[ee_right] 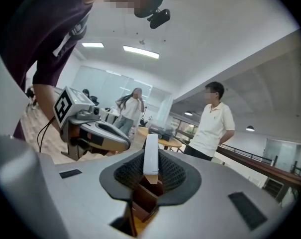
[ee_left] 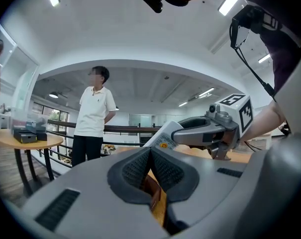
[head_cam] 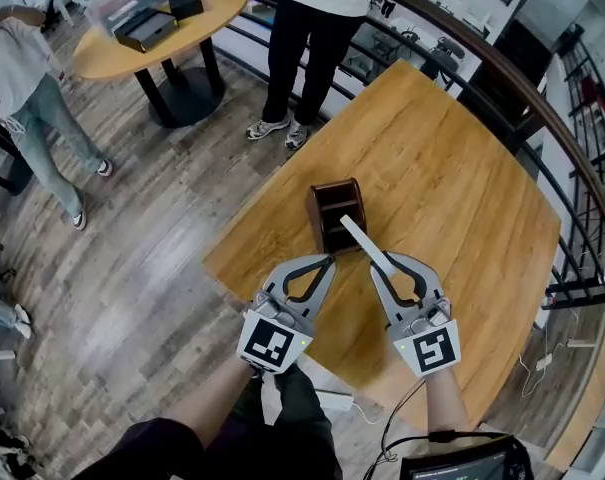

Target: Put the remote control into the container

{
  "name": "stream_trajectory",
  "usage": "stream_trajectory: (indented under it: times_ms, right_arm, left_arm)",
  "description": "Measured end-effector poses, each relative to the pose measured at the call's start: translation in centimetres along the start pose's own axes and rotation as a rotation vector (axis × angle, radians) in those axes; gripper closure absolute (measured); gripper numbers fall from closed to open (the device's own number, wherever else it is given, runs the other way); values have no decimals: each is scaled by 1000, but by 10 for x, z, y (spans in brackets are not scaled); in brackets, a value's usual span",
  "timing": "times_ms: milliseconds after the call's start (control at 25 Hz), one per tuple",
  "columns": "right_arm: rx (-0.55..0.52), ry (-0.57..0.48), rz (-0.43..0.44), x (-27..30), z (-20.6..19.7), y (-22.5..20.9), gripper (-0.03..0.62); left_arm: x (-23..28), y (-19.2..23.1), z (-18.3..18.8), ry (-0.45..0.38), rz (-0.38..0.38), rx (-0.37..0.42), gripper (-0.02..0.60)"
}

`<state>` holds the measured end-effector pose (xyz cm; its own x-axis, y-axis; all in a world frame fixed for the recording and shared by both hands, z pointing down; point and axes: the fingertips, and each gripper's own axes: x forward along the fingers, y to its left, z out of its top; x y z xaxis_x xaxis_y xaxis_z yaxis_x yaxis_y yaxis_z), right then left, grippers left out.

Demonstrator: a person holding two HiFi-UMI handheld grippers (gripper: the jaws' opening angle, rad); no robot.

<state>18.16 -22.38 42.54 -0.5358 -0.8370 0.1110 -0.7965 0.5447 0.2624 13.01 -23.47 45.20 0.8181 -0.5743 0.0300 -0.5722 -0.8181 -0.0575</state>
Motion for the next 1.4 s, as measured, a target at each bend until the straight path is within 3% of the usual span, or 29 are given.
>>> stream_trajectory:
  times_ms: [160, 280, 360, 920, 1400]
  right_arm:
    - [-78, 8, 146, 19, -8, -4, 505]
    - [-294, 177, 294, 25, -35, -5, 505]
    - [-348, 220, 347, 32, -43, -6, 505]
    - [-375, 365, 730, 61, -73, -21, 505]
    - [-392, 449, 852, 97, -118, -12, 505]
  left_arm:
    - [3, 9, -16, 31, 40, -28, 571]
    - [5, 17, -24, 31, 68, -29, 571]
    - [6, 21, -29, 34, 86, -44, 571]
    - [9, 30, -42, 55, 139, -48, 571]
    - [8, 38, -54, 85, 169, -60, 571]
